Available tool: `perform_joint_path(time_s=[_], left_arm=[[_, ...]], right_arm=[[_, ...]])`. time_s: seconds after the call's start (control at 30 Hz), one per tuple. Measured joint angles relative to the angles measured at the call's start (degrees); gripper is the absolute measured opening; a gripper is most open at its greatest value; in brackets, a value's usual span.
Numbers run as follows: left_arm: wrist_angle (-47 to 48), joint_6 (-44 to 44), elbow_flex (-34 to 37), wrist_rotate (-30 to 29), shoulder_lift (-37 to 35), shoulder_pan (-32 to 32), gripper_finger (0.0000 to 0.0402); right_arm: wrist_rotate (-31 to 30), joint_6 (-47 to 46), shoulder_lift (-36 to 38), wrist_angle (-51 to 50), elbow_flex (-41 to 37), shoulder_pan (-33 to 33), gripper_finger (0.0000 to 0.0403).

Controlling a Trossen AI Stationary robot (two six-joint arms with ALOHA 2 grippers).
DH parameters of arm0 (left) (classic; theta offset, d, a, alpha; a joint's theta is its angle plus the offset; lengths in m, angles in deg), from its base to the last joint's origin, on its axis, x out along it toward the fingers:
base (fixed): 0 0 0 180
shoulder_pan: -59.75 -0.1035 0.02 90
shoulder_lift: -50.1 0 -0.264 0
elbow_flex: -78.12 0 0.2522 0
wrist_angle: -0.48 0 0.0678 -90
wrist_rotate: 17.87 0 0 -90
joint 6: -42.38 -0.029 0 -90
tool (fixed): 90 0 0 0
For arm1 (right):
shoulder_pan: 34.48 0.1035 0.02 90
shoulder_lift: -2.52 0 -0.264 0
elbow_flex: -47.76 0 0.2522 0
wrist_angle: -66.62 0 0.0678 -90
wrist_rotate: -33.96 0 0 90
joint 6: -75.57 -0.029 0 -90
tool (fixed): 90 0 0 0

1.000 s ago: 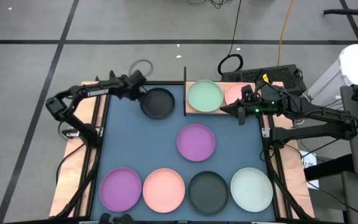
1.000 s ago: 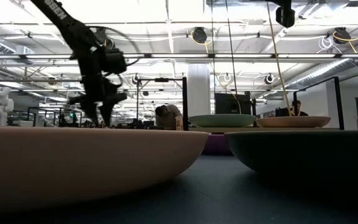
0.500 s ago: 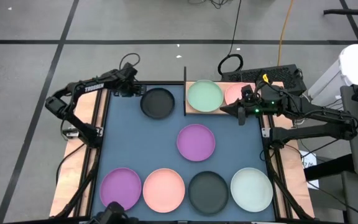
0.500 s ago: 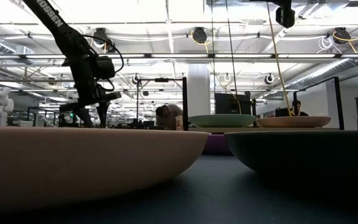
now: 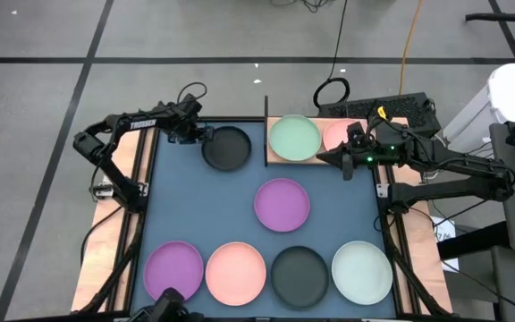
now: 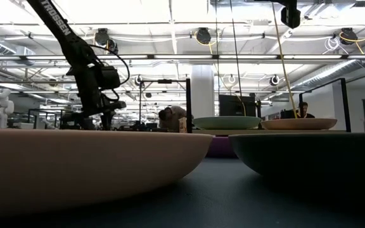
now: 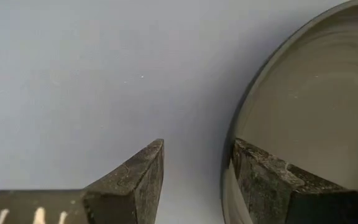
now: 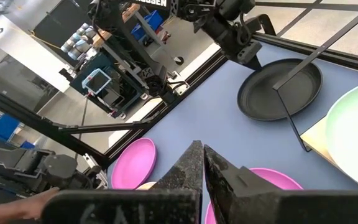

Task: Place and stack plates onto a shelf
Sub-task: Stack the top black plate on top of the green plate on the shelf

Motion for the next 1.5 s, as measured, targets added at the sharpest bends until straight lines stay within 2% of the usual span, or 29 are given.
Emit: perform_joint_path(time_s=[0.13, 0.4, 0.63, 0.77, 0.93, 1.07, 1.17, 1.3, 1.5], left_arm=[[-0.1, -1.2, 0.0, 0.6, 0.1, 0.0, 0.0170], [-0.4, -1.4, 0.0, 2.0, 2.5, 1.2, 0.0066], [-2.2, -0.6, -0.1, 2.3, 3.5, 3.4, 0.0058], [-4.3, -0.6, -0.1, 2.7, 2.6, 3.5, 0.0021], [-5.1, 0.1, 0.1, 1.7, -1.2, 3.2, 0.0010], [-3.9, 1.4, -1.3, 1.8, -7.3, 2.0, 0.0010], [0.1, 1.4, -5.2, 1.1, -13.0, 0.7, 0.0010], [3.7, 0.8, -13.9, -0.7, -17.6, -1.1, 0.0010], [9.8, -5.1, -32.5, -2.1, -16.4, -3.6, 0.0010]], right_arm=[[-0.2, 0.2, 0.0, 0.0, 0.0, 0.0, 0.0000], [-1.7, 1.7, 0.0, 0.0, 0.0, 0.0, 0.0000], [-1.8, 1.7, 0.0, 0.0, 0.0, 0.0, 0.0000], [-1.8, 1.7, 0.0, 0.0, 0.0, 0.0, 0.0000], [-1.8, 1.7, 0.0, 0.0, 0.0, 0.0, 0.0000], [-1.7, 1.7, 0.0, 0.0, 0.0, 0.0, 0.0000], [-1.7, 1.7, 0.0, 0.0, 0.0, 0.0, 0.0000], [-1.7, 1.8, 0.0, 0.0, 0.0, 0.0, 0.0000], [-1.9, 2.5, 0.0, 0.0, 0.0, 0.0, 0.0000]])
